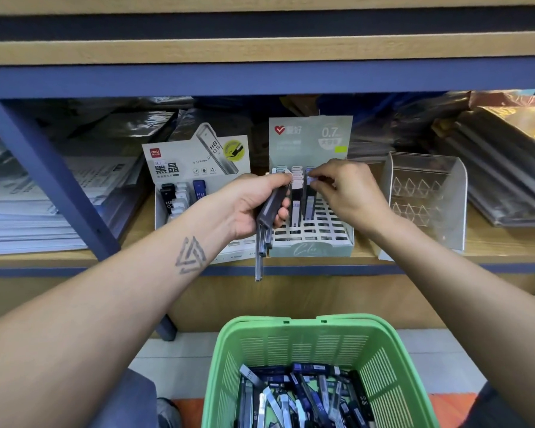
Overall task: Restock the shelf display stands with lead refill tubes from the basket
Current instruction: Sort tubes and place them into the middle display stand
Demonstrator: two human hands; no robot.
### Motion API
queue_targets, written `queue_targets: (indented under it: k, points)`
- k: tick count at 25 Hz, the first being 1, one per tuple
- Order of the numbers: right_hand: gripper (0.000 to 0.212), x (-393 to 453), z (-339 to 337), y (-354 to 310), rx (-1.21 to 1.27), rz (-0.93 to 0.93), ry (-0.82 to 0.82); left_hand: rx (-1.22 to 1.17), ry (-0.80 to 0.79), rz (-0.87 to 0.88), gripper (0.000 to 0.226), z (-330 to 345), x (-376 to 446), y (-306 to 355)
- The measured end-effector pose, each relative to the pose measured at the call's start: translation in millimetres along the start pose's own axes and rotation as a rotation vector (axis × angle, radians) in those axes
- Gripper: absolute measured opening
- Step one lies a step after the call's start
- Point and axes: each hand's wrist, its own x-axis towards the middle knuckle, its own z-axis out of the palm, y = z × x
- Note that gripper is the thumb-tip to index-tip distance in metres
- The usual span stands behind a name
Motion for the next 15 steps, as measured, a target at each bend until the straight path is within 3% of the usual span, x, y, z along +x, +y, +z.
queue_targets:
  k: [7, 9, 12, 15]
  points:
    - [0.021, 0, -3, 3, -0.028, 0.046, 0.021, -0.011, -0.035, 0.051, 0.028, -2, -2, -1]
    - [0.019, 2, -8, -6, 0.229, 0.128, 0.062, -0.002, -0.038, 0.079, 0.029, -1, -4, -2]
    - [0.016, 2, -16, -26, 0.830, 0.348, -0.090, 0.000, -0.067, 0.121, 0.029, 3, -7, -4]
    - [0.009, -2, -18, -31, 1.113, 0.480, -0.173, 0.034, -0.098, 0.125, 0.035, 7, -8, -6]
